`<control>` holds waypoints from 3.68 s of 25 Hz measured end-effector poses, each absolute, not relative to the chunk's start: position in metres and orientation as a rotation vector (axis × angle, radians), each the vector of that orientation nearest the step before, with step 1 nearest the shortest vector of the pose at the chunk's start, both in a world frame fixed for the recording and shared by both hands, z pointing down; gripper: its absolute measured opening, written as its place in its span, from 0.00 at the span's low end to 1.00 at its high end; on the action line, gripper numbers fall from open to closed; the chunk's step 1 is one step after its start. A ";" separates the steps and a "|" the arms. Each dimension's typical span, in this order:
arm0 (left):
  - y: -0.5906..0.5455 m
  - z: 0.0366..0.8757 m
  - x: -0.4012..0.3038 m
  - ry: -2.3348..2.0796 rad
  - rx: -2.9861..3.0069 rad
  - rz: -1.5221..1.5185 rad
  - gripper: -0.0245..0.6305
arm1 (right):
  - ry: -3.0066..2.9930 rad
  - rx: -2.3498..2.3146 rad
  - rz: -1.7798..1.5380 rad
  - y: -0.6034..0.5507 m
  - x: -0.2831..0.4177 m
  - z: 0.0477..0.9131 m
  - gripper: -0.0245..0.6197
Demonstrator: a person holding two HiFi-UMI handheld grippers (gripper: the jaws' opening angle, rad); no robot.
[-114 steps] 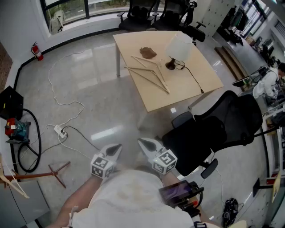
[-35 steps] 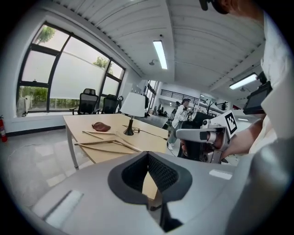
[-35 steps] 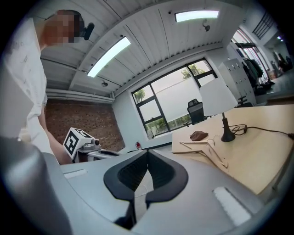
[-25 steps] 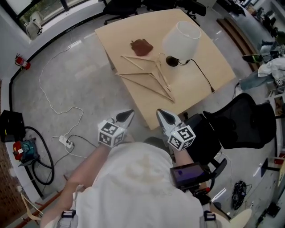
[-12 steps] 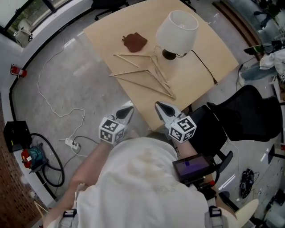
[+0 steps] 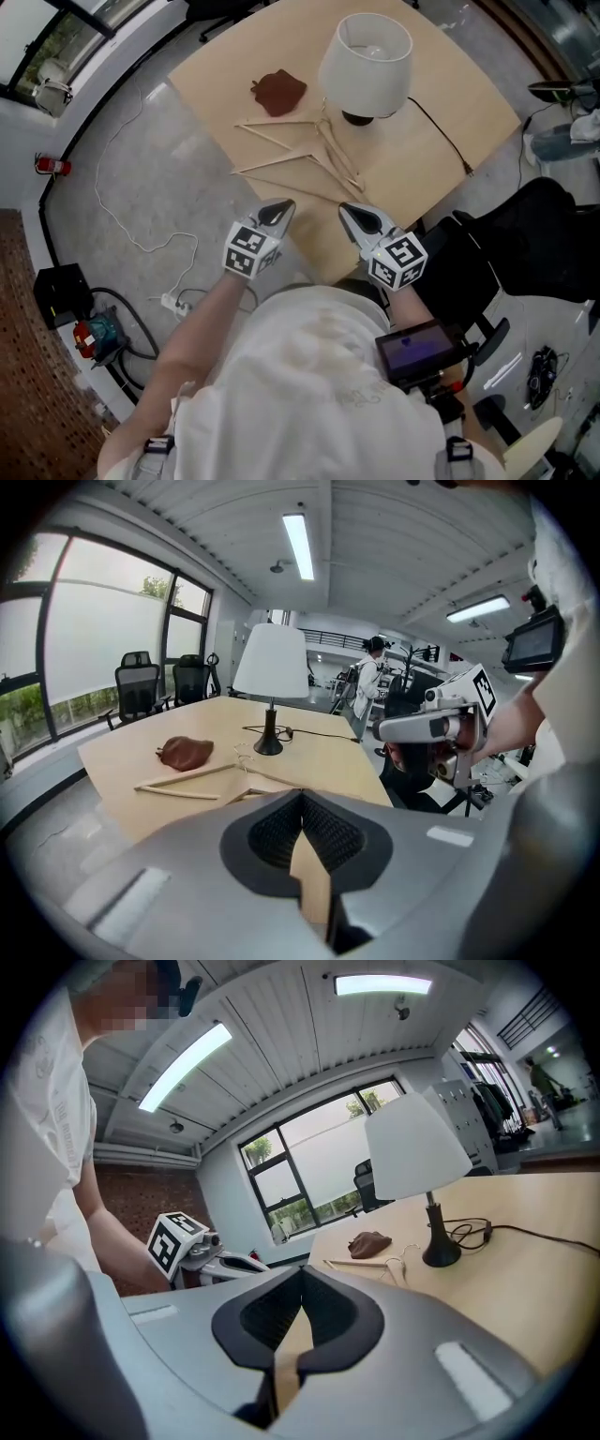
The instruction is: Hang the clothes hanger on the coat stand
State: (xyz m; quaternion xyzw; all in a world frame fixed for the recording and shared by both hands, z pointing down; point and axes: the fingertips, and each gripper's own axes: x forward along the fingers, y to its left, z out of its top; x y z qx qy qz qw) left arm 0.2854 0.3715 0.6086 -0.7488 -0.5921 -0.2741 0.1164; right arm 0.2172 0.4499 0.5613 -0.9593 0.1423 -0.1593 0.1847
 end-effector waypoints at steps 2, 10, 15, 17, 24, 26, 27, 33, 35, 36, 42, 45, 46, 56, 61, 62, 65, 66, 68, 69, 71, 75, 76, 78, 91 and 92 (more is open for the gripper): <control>0.382 0.614 0.293 -1.736 -2.172 -0.816 0.04 | 0.394 -2.696 -0.451 0.456 0.220 0.565 0.06; 0.410 0.662 0.340 -1.687 -2.002 -0.878 0.04 | 0.342 -2.660 -0.464 0.480 0.213 0.579 0.06; 0.423 0.685 0.377 -1.614 -1.891 -0.891 0.07 | 0.289 -2.639 -0.467 0.497 0.205 0.585 0.06; 0.431 0.696 0.387 -1.570 -1.814 -0.871 0.12 | 0.267 -2.629 -0.469 0.508 0.200 0.587 0.06; 0.438 0.741 0.413 -1.456 -1.578 -0.870 0.24 | 0.183 -2.613 -0.458 0.539 0.188 0.593 0.06; 0.436 0.750 0.414 -1.438 -1.513 -0.865 0.25 | 0.155 -2.606 -0.453 0.547 0.184 0.594 0.06; 0.437 0.752 0.414 -1.433 -1.483 -0.861 0.26 | 0.144 -2.605 -0.449 0.552 0.183 0.595 0.06; 0.439 0.765 0.417 -1.398 -1.333 -0.814 0.26 | 0.115 -2.602 -0.437 0.568 0.181 0.596 0.06; 0.434 0.772 0.417 -1.373 -1.318 -0.842 0.25 | 0.116 -2.603 -0.438 0.568 0.180 0.597 0.06; 0.432 0.774 0.417 -1.361 -1.319 -0.860 0.22 | 0.116 -2.603 -0.438 0.569 0.180 0.597 0.06; 0.428 0.774 0.415 -1.330 -1.312 -0.897 0.20 | 0.113 -2.604 -0.425 0.575 0.179 0.595 0.06; 0.426 0.768 0.409 -1.313 -1.344 -0.893 0.20 | 0.119 -2.606 -0.428 0.575 0.177 0.591 0.06; 0.423 0.766 0.407 -1.311 -1.364 -0.892 0.19 | 0.122 -2.608 -0.430 0.573 0.177 0.590 0.06; 0.388 0.715 0.403 -1.214 -1.664 -0.810 0.19 | 0.271 -2.632 -0.409 0.548 0.208 0.577 0.06; 0.374 0.699 0.391 -1.179 -1.769 -0.732 0.19 | 0.339 -2.637 -0.421 0.536 0.214 0.574 0.06; 0.372 0.695 0.389 -1.168 -1.786 -0.713 0.19 | 0.354 -2.638 -0.423 0.533 0.215 0.573 0.06; 0.366 0.680 0.383 -1.139 -1.836 -0.653 0.19 | 0.382 -2.641 -0.420 0.527 0.219 0.572 0.06; 0.363 0.674 0.382 -1.127 -1.855 -0.634 0.19 | 0.389 -2.643 -0.414 0.525 0.220 0.570 0.06; 0.353 0.662 0.381 -1.087 -1.908 -0.608 0.19 | 0.421 -2.646 -0.394 0.519 0.224 0.566 0.06; 0.346 0.658 0.381 -1.053 -1.942 -0.602 0.19 | 0.449 -2.647 -0.381 0.515 0.227 0.565 0.06; 0.332 0.655 0.379 -0.990 -2.004 -0.606 0.19 | 0.500 -2.643 -0.363 0.512 0.232 0.565 0.06; 0.324 0.656 0.366 -0.967 -2.047 -0.614 0.19 | 0.513 -2.633 -0.379 0.514 0.232 0.562 0.06; 0.321 0.650 0.365 -0.957 -2.053 -0.607 0.19 | 0.525 -2.628 -0.378 0.512 0.235 0.560 0.06; 0.311 0.640 0.364 -0.925 -2.070 -0.592 0.19 | 0.558 -2.615 -0.371 0.505 0.243 0.556 0.06; 0.176 0.613 0.327 -0.642 -2.261 -0.671 0.19 | 0.899 -2.604 -0.403 0.404 0.276 0.531 0.06; 0.157 0.612 0.321 -0.605 -2.285 -0.691 0.19 | 0.932 -2.600 -0.406 0.390 0.277 0.528 0.06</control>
